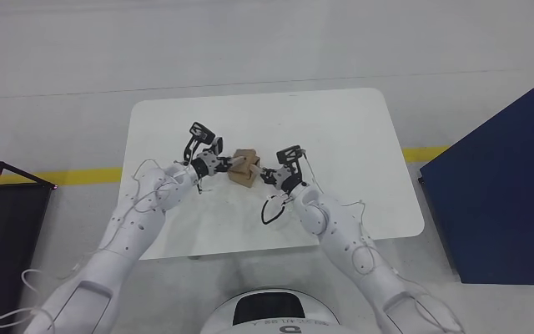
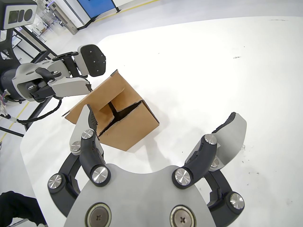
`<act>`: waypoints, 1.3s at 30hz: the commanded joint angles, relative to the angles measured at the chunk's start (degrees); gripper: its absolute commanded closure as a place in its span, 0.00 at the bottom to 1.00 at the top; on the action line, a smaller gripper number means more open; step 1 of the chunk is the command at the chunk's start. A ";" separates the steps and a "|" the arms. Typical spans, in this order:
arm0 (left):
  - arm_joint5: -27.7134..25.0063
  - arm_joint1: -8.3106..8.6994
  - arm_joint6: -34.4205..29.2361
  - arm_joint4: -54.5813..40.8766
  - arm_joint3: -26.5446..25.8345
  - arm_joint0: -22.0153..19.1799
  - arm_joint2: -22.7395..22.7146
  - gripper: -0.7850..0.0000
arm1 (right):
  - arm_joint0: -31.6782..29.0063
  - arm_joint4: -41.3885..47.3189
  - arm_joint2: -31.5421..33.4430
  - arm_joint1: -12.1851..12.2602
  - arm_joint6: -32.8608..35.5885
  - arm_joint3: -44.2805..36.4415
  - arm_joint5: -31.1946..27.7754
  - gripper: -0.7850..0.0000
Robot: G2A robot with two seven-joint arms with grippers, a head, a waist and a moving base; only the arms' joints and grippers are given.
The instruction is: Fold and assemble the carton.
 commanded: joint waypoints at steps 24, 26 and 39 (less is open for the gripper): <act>-0.02 -1.27 -0.92 0.80 2.34 -1.45 1.99 0.23 | 2.55 0.70 -1.28 -0.95 1.07 4.40 1.33 0.00; 0.05 -1.39 -0.91 0.82 2.71 -1.72 2.08 0.24 | 2.69 0.70 -1.31 -0.99 1.06 4.64 1.38 0.00; -0.08 -1.94 -0.66 1.44 4.76 -2.78 2.60 0.25 | 4.02 1.01 -1.98 -1.61 1.69 6.48 2.62 0.00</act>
